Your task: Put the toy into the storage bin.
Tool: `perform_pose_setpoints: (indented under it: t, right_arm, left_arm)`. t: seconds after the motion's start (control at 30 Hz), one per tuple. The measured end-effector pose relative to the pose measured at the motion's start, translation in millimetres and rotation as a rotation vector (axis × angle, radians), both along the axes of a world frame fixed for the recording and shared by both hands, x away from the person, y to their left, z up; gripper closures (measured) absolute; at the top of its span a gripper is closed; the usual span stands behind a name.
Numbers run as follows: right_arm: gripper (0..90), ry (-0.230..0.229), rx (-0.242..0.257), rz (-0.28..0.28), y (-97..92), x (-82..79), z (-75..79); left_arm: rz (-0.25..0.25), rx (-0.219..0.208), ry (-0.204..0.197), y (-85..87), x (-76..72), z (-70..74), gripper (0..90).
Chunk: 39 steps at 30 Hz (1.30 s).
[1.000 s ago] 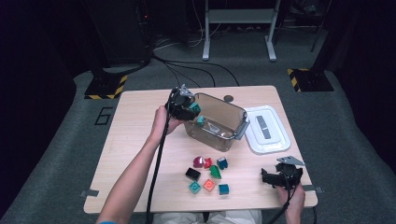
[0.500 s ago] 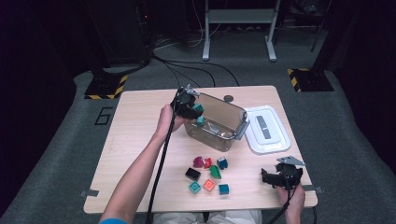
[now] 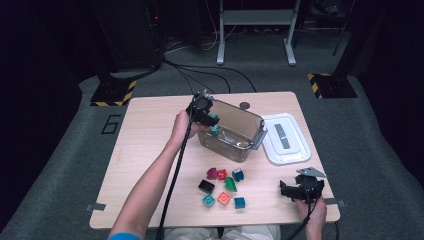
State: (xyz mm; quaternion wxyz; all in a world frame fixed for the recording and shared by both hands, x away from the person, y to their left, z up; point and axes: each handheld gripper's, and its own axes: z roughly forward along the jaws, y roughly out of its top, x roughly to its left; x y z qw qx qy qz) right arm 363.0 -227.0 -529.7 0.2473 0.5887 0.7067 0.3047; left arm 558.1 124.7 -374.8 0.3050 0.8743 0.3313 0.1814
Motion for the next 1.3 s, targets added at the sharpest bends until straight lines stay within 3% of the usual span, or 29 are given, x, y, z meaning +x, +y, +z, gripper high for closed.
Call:
perform_pose_setpoints:
  t: [0.2,0.4,0.8,0.93,1.1,1.3]
  right_arm:
    - [1.5,-0.003,-0.001,-0.002,0.1,0.0,-0.2]
    - [1.5,0.0,0.0,0.0,0.0,-0.1,0.0]
    - [1.5,0.0,0.0,0.0,0.0,-0.1,0.0]
    - [1.5,0.0,0.0,0.0,0.1,-0.1,0.0]
    - [1.5,0.0,0.001,-0.001,0.1,-0.1,0.0]
    - [1.5,0.0,0.0,-0.001,0.1,-0.1,0.0]
  left_arm:
    - [0.009,-0.025,-0.006,4.5,-5.5,4.6,30.8]
    - [-0.007,-0.046,-0.036,10.6,-21.8,14.3,20.4]
    - [-0.045,-0.048,-0.068,29.2,-69.1,22.2,12.7]
    - [-0.043,-0.047,-0.065,35.7,-82.2,14.9,9.0]
    - [-0.045,-0.049,-0.048,43.5,-95.7,-4.0,6.4]
    - [-0.039,-0.045,0.005,46.3,-106.5,-31.9,4.3]
